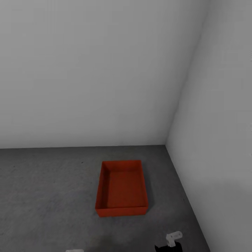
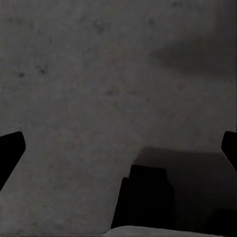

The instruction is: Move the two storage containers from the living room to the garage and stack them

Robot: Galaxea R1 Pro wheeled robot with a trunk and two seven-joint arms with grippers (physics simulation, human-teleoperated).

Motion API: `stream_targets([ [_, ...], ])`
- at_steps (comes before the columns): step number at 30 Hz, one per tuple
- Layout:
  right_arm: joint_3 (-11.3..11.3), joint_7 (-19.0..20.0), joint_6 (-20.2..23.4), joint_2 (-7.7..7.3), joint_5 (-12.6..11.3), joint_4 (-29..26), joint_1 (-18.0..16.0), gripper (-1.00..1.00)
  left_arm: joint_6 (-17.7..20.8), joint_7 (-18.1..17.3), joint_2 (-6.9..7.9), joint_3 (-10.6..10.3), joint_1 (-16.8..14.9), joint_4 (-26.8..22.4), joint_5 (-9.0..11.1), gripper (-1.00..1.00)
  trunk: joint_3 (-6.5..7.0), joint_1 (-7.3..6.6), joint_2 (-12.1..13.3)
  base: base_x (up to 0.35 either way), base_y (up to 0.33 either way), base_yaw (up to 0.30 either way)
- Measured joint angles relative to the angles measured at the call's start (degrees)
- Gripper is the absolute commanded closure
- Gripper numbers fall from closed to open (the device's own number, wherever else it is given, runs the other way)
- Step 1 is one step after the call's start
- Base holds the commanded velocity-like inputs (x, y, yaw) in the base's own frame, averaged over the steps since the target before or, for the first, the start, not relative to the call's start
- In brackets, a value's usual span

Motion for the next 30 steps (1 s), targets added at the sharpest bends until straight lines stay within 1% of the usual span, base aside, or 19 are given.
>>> stream_targets([
  [1, 0.0, 0.0, 0.0, -0.01, 0.7, 1.8, 0.0, -1.00, -3.1, -0.3, 0.49, 0.1, 0.0, 3.2, 0.2, -1.00, 0.17, -0.22, 0.4, 0.000, 0.000, 0.000],
  [2, 0.0, 0.0, 0.0, -0.01, 1.0, 2.6, 0.0, -1.00, -4.7, -0.5, 0.67, 0.2, 0.0, 5.0, 0.2, -1.00, 0.36, -0.44, 0.8, 0.000, 0.000, 0.000],
  [3, 0.0, -0.1, 0.0, -0.01, 1.3, 4.0, 0.0, -1.00, -7.7, -1.1, 0.95, 0.2, 0.1, 8.1, 0.4, -1.00, 0.53, -0.66, 1.2, 0.000, 0.000, 0.000],
  [4, 0.0, -0.1, 0.0, -0.03, 1.4, 4.7, 0.0, -1.00, -9.4, -1.4, 1.07, 0.2, 0.1, 9.6, 0.4, -1.00, 0.72, -0.88, 1.6, 0.000, 0.000, 0.000],
  [5, -0.1, 0.0, 0.0, -0.05, 1.6, 5.8, 0.0, -1.00, -12.2, -2.1, 1.27, 0.3, 0.1, 12.1, 0.5, -1.00, 0.89, -1.10, 2.0, 0.000, 0.000, 0.000],
  [8, -0.1, 0.0, -0.9, -0.08, 1.8, 8.0, 0.1, -1.00, -16.8, -3.4, 1.88, 0.4, 0.2, 15.7, 0.6, -1.00, 1.44, -1.76, 3.2, 0.000, 0.000, 0.000],
  [11, -0.2, 0.0, -2.6, -0.09, 1.8, 8.8, 0.1, -1.00, -18.2, -4.1, 2.21, 0.4, 0.3, 16.7, 0.7, -1.00, 1.98, -2.42, 4.4, 0.000, 0.000, 0.000],
  [15, -0.2, 0.0, -4.3, -0.09, 1.9, 9.7, 0.2, -1.00, -19.1, -5.2, 2.39, 0.4, 0.4, 17.2, 0.7, -1.00, 2.74, -3.30, 6.0, 0.000, 0.000, 0.000],
  [21, -0.2, 0.0, -4.9, -0.04, 1.9, 10.9, 0.2, -1.00, -19.5, -5.8, 2.63, 0.4, 0.4, 17.4, 0.7, -1.00, 4.23, -4.61, 8.4, 0.000, 0.000, 0.000],
  [27, -0.2, 0.0, -5.2, 0.06, 1.8, 11.1, 0.3, -1.00, -19.5, -5.8, 2.25, 0.4, 0.4, 17.4, 0.8, -1.00, 5.85, -5.93, 10.8, 0.000, 0.000, 0.000],
  [30, -0.2, 0.0, -5.3, 0.07, 1.8, 11.1, 0.3, -1.00, -19.5, -5.8, 2.43, 0.4, 0.4, 17.4, 0.8, -1.00, 6.67, -6.59, 12.0, 0.000, 0.000, 0.000],
])
